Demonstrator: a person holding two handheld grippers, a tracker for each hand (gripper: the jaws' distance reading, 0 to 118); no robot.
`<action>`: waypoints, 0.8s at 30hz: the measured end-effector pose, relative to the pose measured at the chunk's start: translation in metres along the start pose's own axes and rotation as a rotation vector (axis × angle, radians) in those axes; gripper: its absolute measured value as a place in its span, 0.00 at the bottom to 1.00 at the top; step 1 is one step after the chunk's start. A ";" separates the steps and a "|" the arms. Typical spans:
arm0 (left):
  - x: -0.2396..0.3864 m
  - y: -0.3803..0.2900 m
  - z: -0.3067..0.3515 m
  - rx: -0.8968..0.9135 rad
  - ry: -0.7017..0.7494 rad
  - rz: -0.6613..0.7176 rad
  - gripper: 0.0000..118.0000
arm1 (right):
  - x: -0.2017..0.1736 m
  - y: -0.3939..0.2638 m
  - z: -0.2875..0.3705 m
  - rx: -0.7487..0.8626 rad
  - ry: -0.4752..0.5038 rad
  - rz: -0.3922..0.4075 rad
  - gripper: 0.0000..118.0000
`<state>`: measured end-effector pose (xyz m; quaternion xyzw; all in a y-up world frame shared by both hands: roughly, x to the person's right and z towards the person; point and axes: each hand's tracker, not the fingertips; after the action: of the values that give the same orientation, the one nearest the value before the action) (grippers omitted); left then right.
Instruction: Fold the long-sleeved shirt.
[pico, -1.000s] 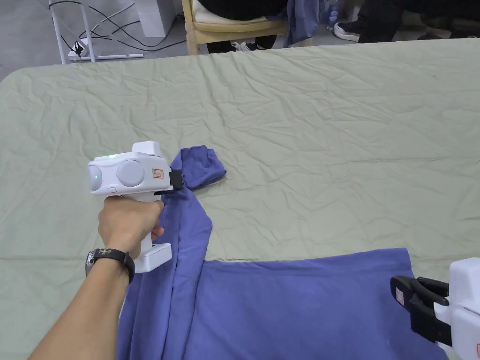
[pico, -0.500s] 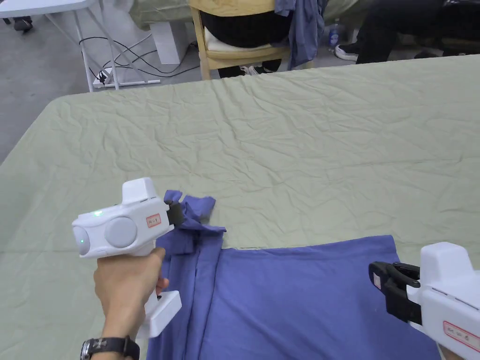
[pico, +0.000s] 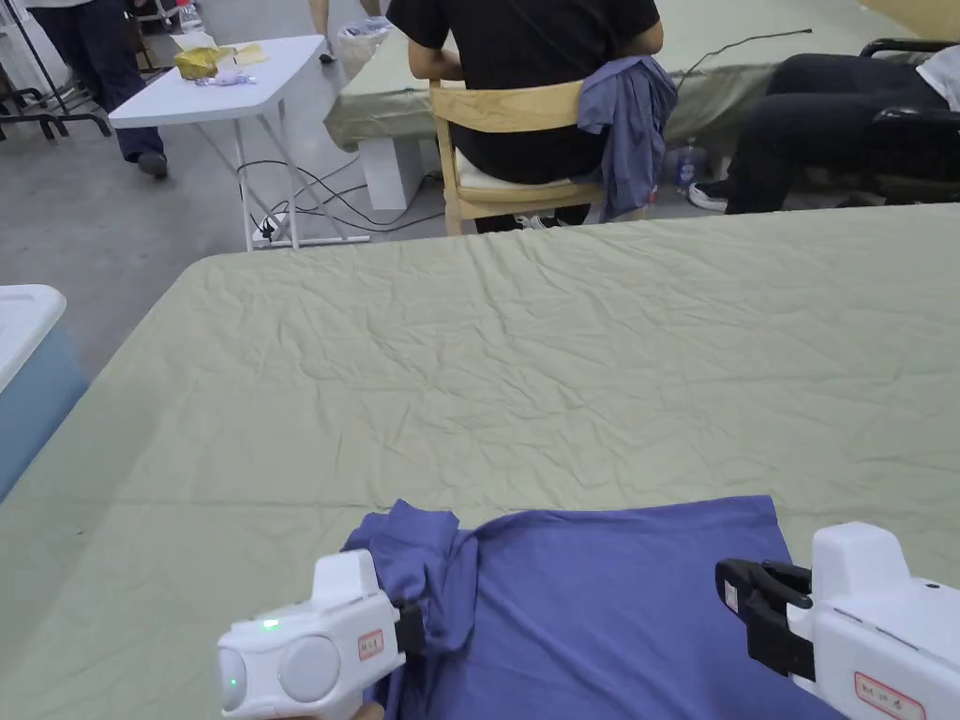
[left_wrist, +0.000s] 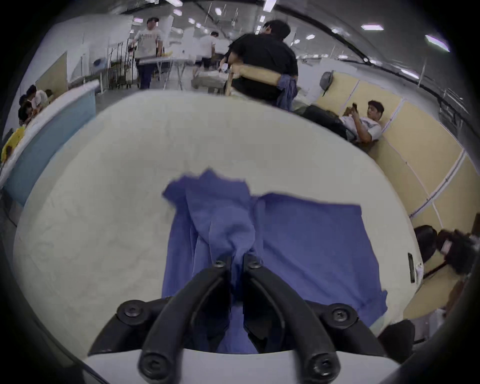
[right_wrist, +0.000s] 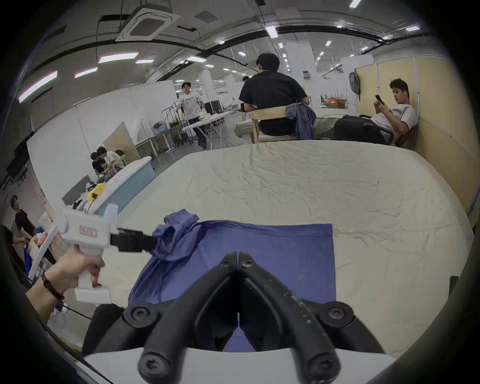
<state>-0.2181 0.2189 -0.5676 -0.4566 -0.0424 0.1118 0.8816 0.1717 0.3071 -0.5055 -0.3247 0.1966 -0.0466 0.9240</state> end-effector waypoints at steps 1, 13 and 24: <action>-0.003 -0.005 -0.007 -0.005 0.001 0.002 0.06 | -0.001 -0.001 0.001 0.000 -0.001 0.002 0.01; 0.002 -0.015 -0.012 0.007 0.011 -0.101 0.51 | 0.003 -0.001 -0.001 -0.022 -0.016 -0.003 0.01; 0.029 0.000 0.114 0.254 0.168 -0.217 0.40 | -0.001 -0.003 0.039 0.055 -0.094 0.013 0.01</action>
<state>-0.2104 0.3165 -0.5022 -0.3421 -0.0031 -0.0179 0.9395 0.1863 0.3275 -0.4756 -0.2998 0.1538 -0.0308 0.9410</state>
